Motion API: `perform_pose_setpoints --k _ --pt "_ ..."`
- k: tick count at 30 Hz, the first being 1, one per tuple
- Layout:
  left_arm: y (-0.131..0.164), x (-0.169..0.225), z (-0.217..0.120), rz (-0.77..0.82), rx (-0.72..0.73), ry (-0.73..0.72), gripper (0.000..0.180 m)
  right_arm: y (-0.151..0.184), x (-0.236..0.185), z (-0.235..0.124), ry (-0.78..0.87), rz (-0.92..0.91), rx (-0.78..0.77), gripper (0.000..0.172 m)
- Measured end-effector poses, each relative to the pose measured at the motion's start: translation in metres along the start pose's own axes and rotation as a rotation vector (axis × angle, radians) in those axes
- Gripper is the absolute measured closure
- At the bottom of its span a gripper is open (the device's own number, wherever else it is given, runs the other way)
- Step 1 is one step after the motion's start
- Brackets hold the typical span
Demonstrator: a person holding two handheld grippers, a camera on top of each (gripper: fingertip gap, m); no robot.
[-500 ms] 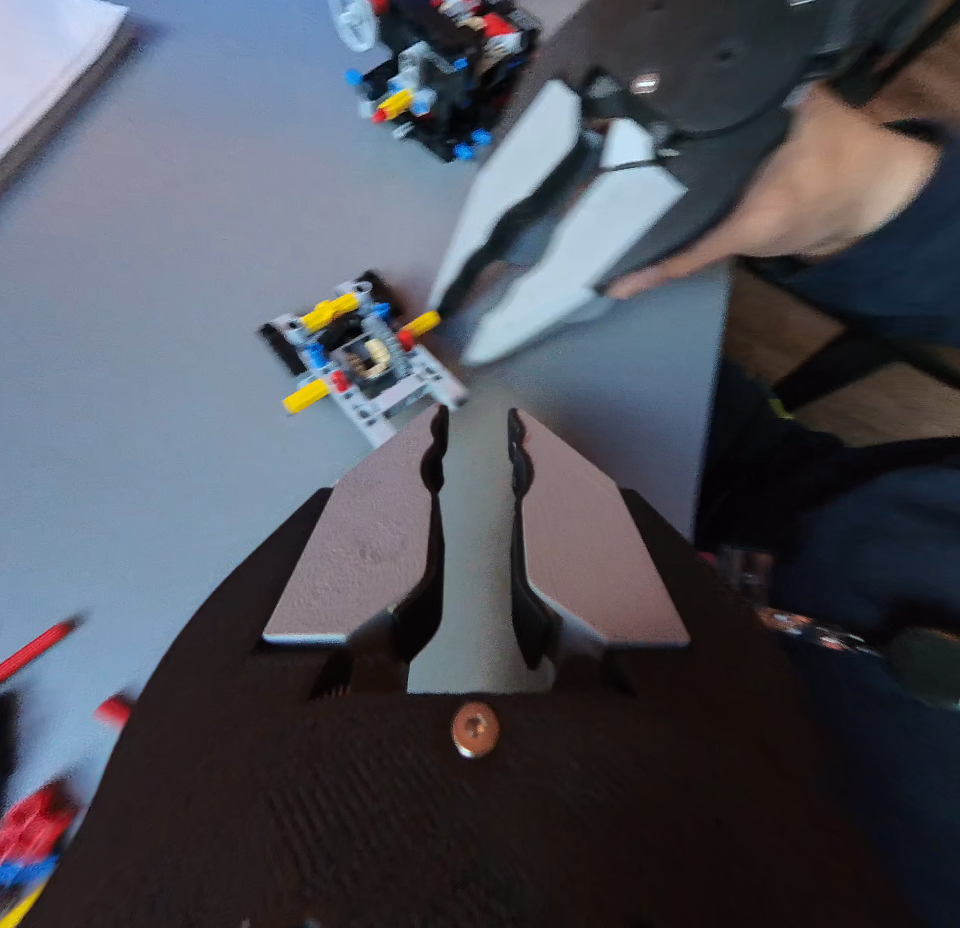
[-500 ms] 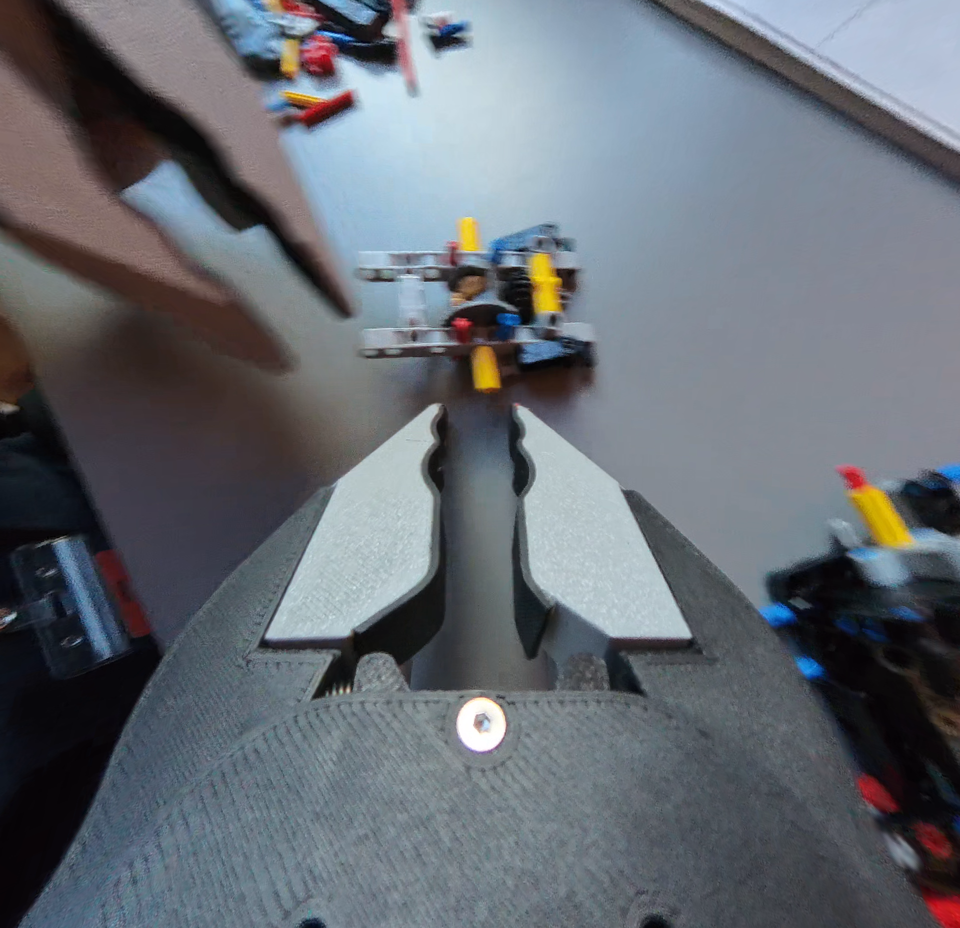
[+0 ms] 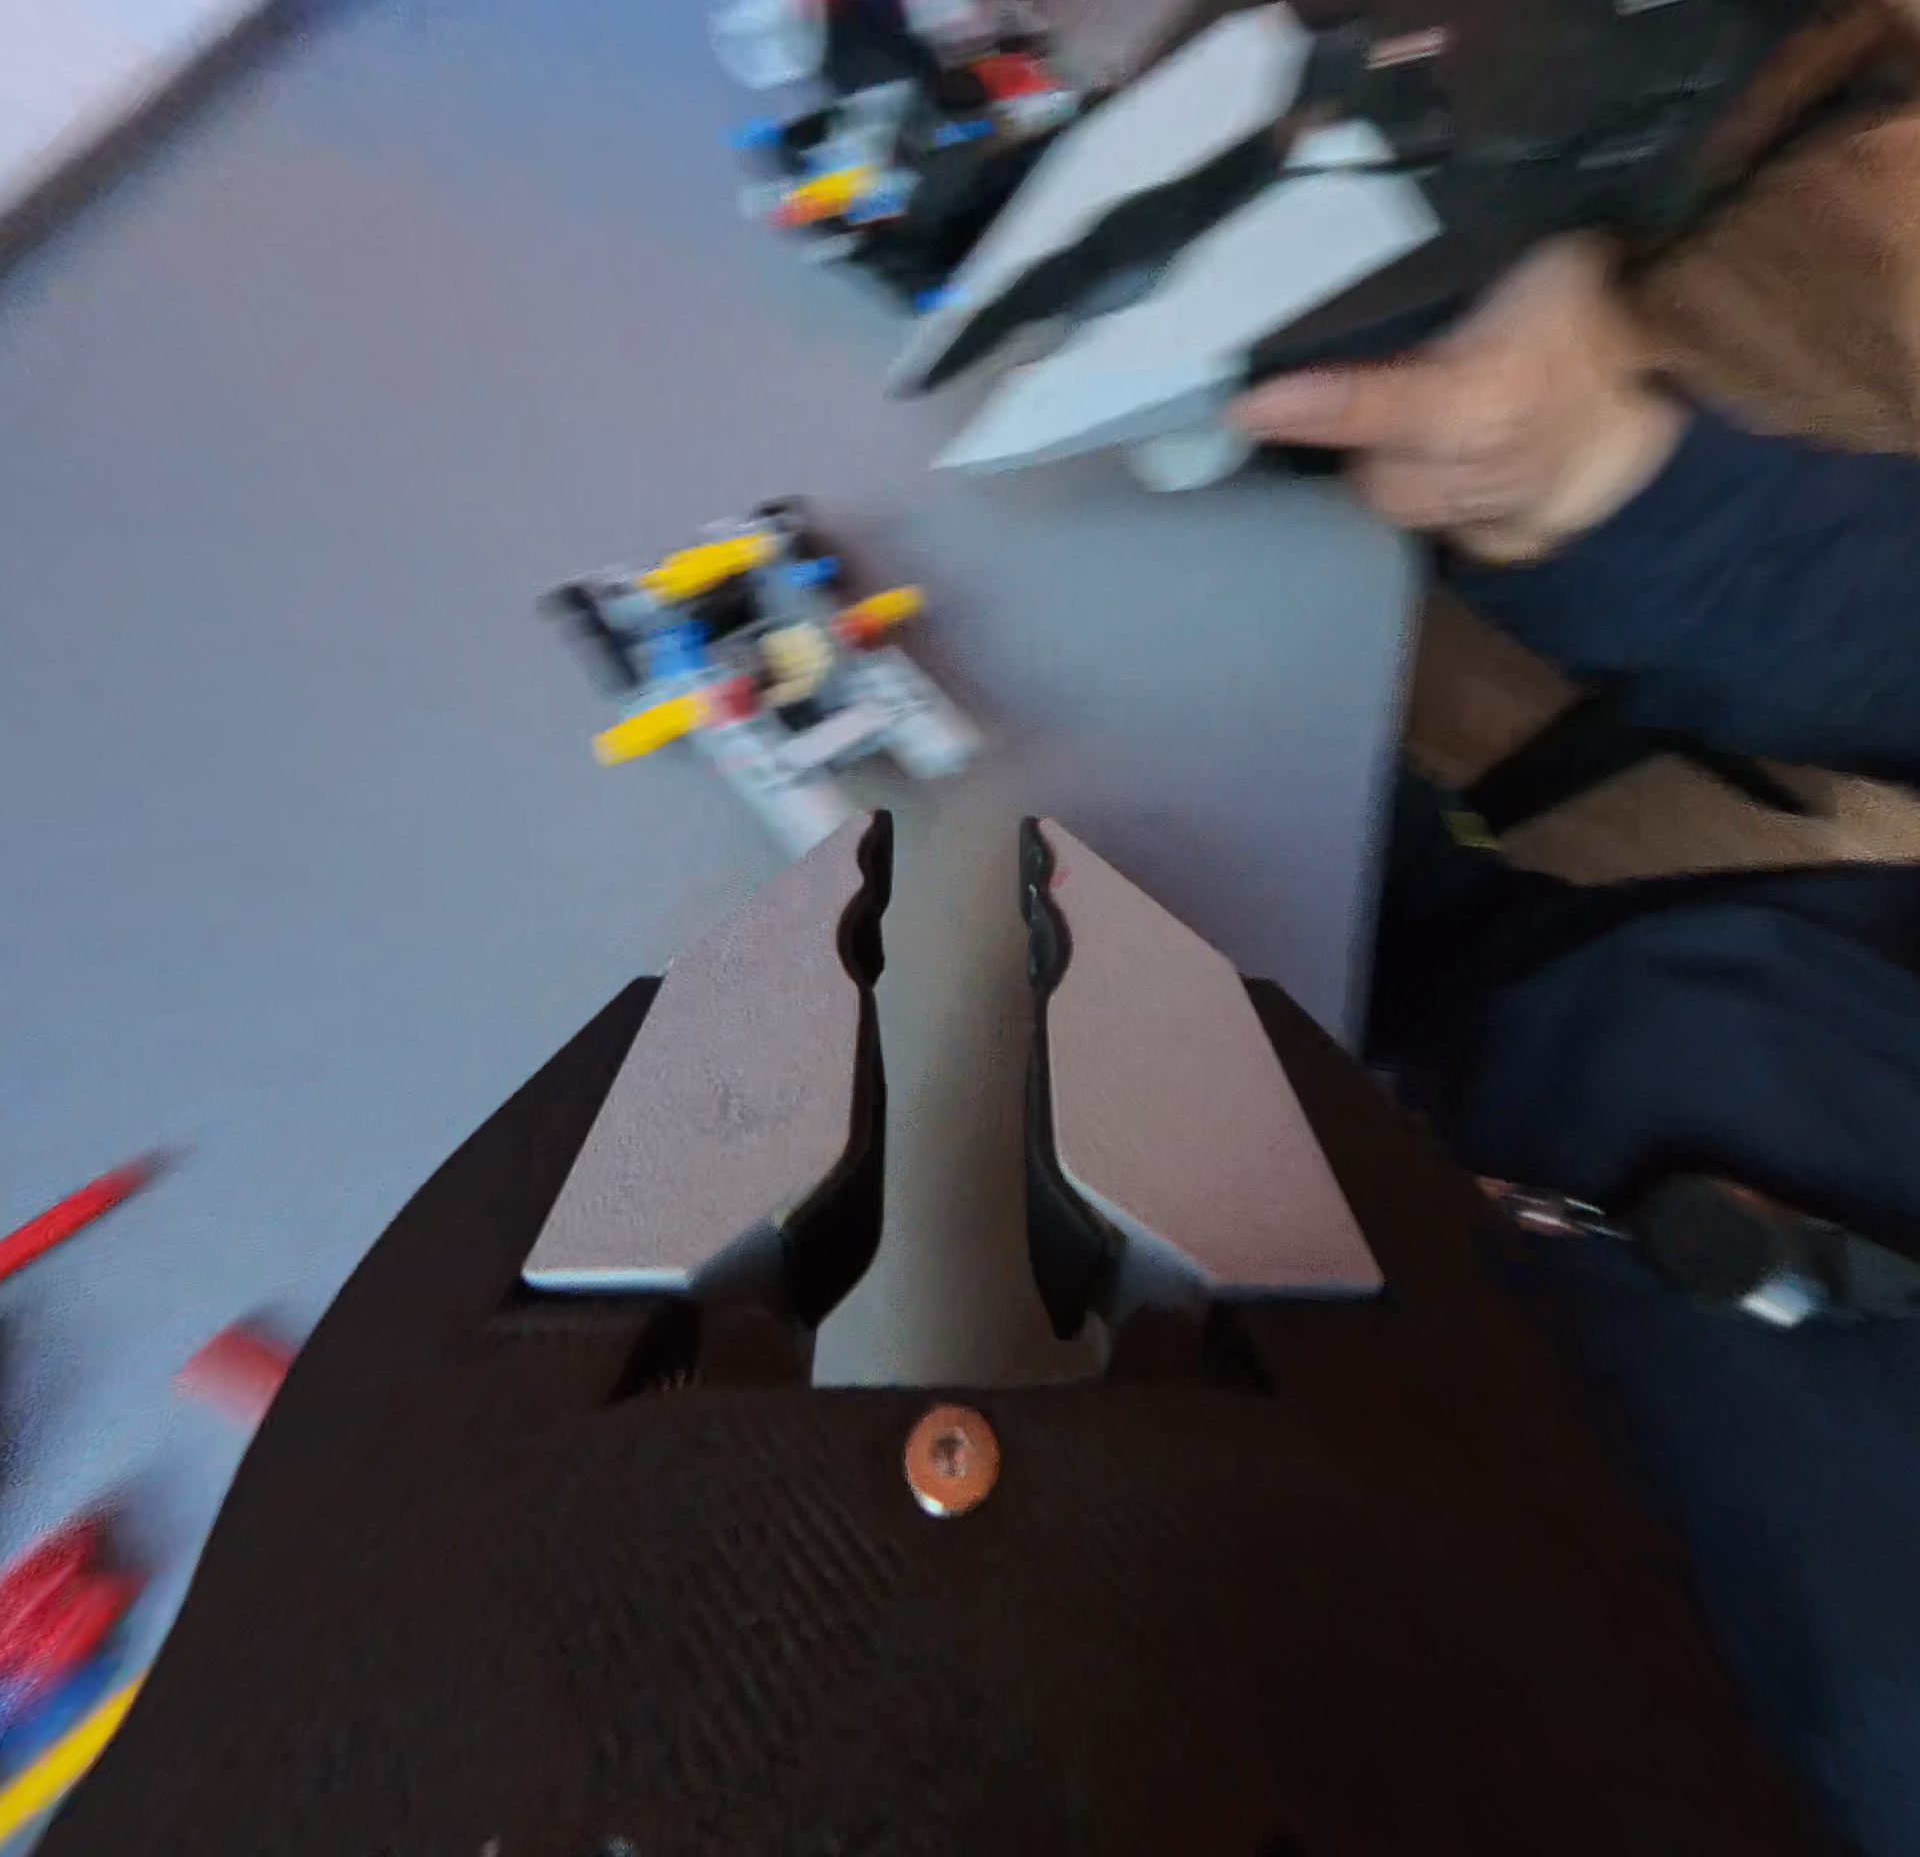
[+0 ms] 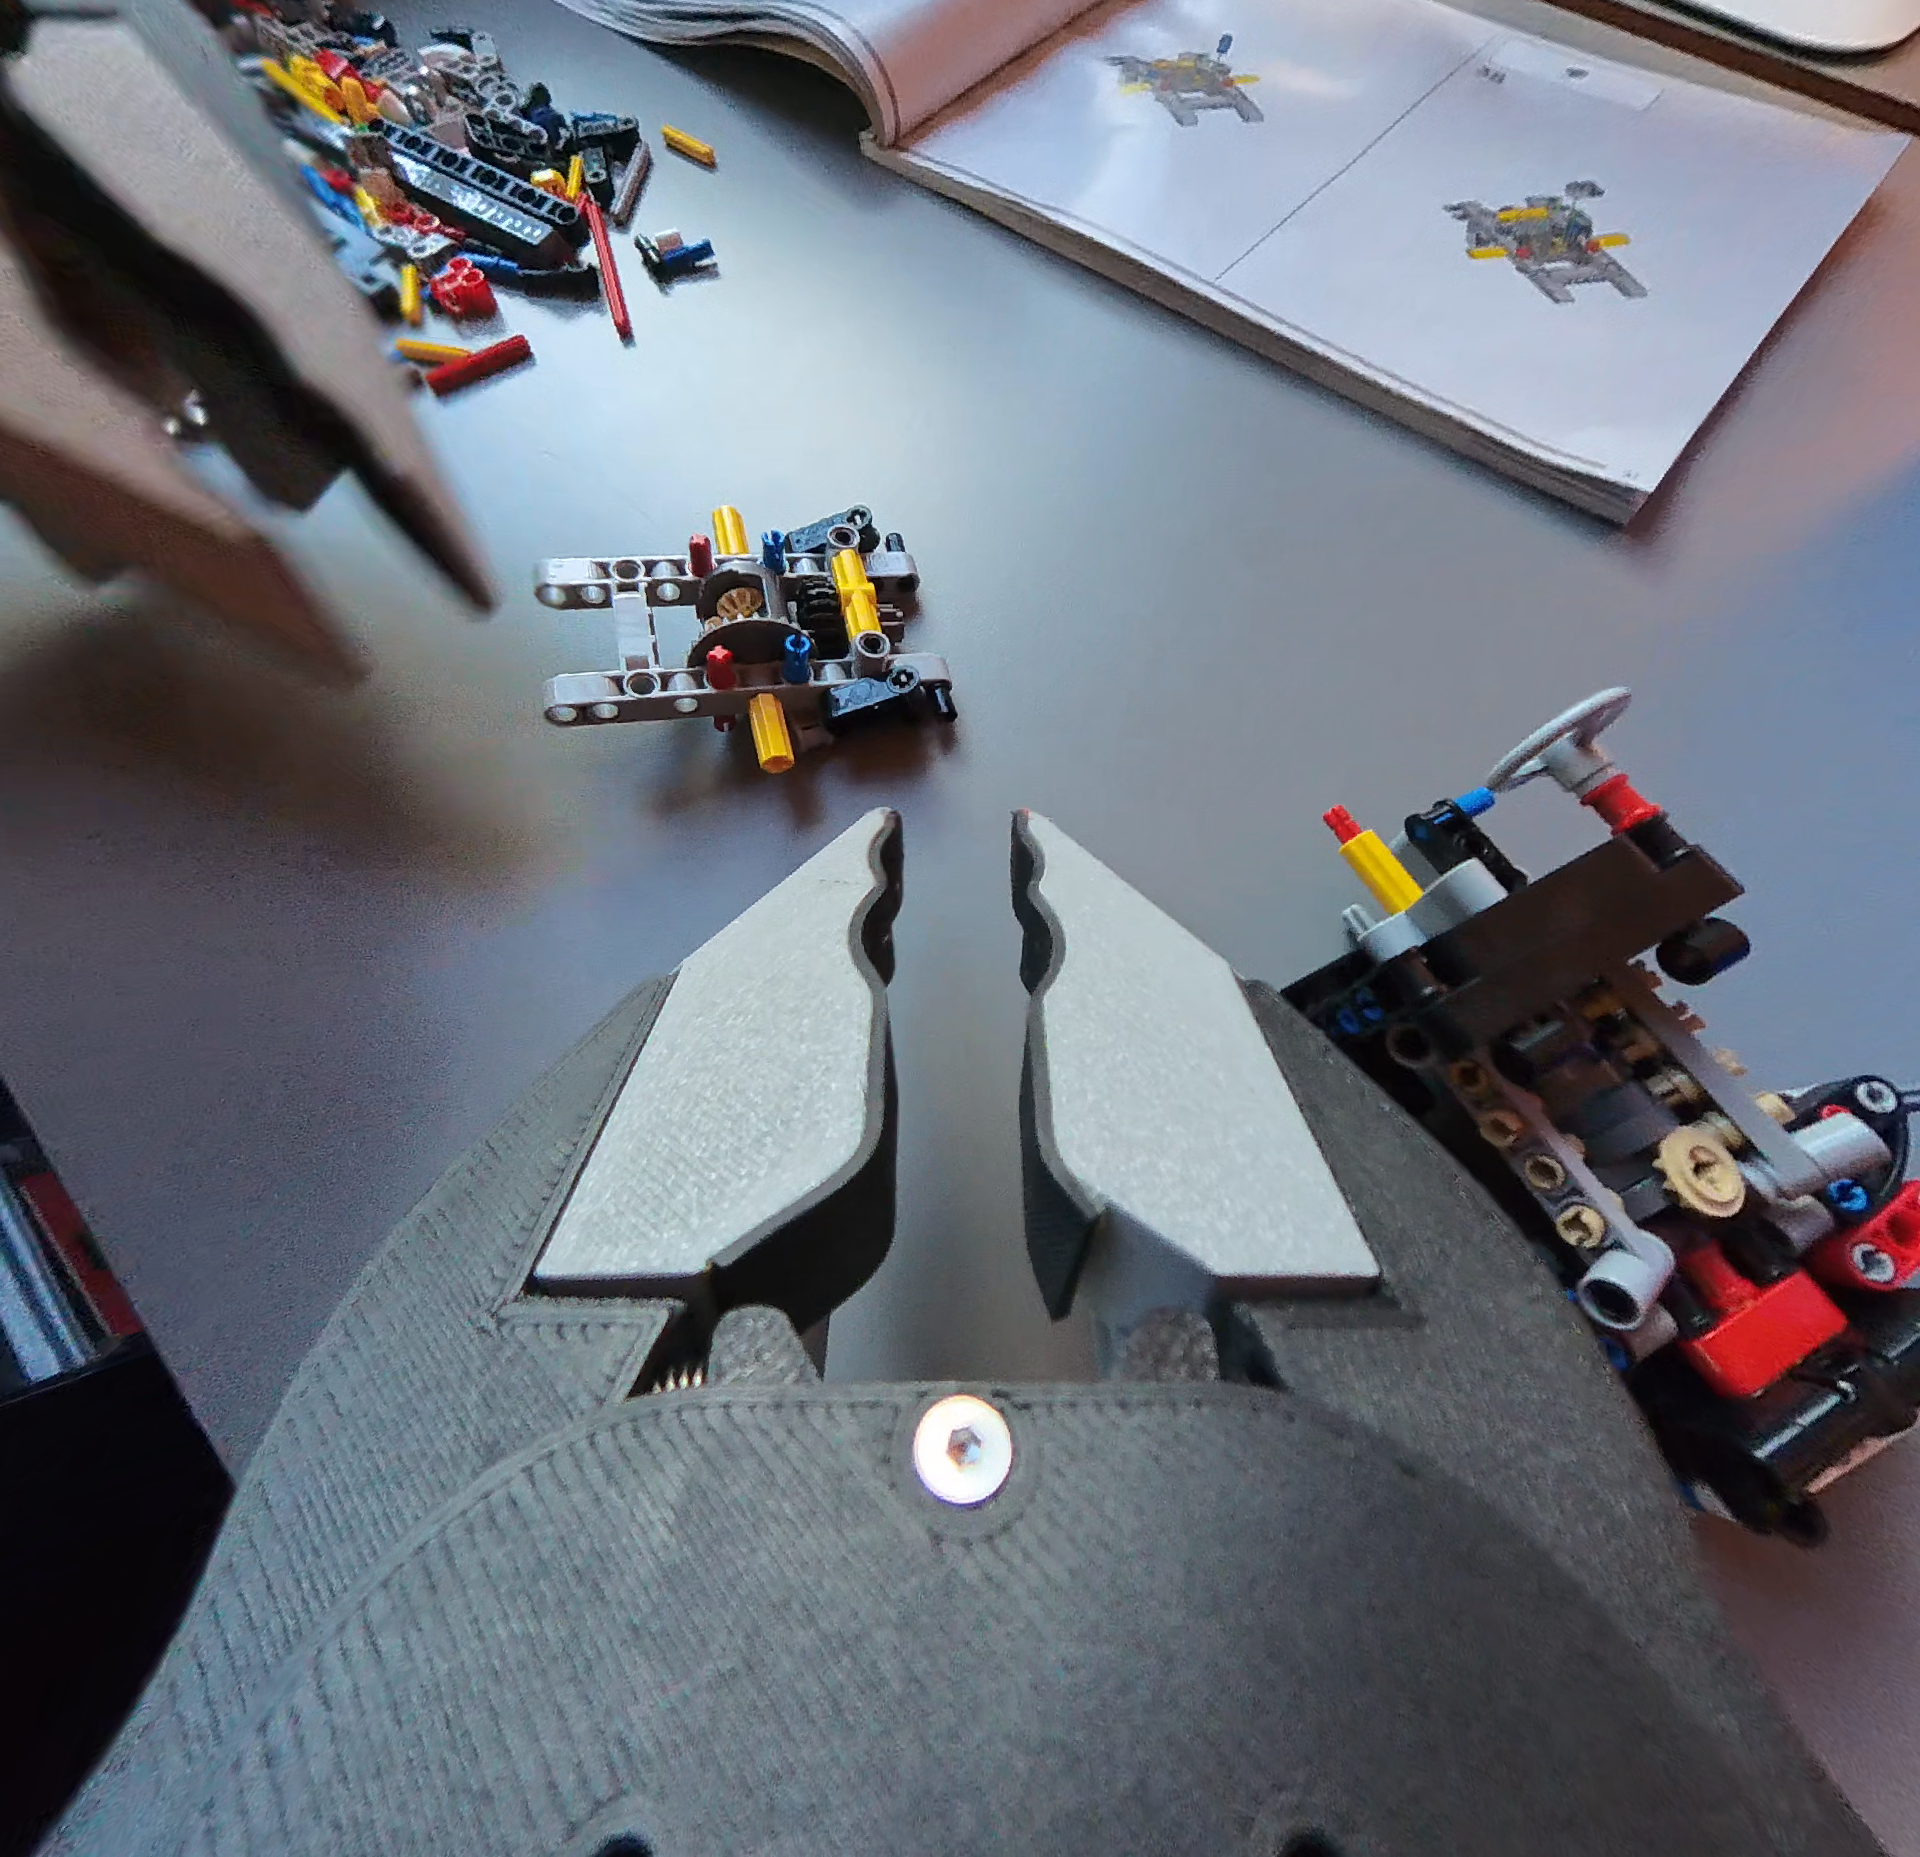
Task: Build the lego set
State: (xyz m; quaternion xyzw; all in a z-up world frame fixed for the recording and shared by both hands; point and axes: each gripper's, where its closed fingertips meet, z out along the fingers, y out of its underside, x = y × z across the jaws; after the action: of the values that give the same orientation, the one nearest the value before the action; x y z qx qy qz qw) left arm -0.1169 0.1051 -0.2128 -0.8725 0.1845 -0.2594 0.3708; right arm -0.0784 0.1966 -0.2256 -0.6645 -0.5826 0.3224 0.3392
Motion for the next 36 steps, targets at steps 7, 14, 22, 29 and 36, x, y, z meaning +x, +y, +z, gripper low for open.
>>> perform_pose_setpoints --k 7,14,22,29,36 --pt "-0.031 -0.028 -0.042 -0.002 0.163 -0.125 0.165 -0.018 -0.009 -0.017 -0.010 -0.085 0.166 0.163" --pt "-0.039 -0.032 -0.077 -0.093 0.265 -0.167 0.129 -0.034 -0.007 -0.034 0.026 -0.109 0.318 0.146" --pt "-0.030 -0.032 -0.084 -0.042 0.368 -0.306 0.109 -0.047 0.002 -0.048 0.068 -0.069 0.447 0.122" --pt "-0.030 -0.029 -0.051 0.091 0.313 -0.300 0.112 -0.054 0.005 -0.055 -0.007 0.023 0.527 0.122" --pt "-0.057 -0.065 -0.056 0.134 0.215 -0.325 0.118 -0.061 0.011 -0.060 -0.092 0.121 0.587 0.122"
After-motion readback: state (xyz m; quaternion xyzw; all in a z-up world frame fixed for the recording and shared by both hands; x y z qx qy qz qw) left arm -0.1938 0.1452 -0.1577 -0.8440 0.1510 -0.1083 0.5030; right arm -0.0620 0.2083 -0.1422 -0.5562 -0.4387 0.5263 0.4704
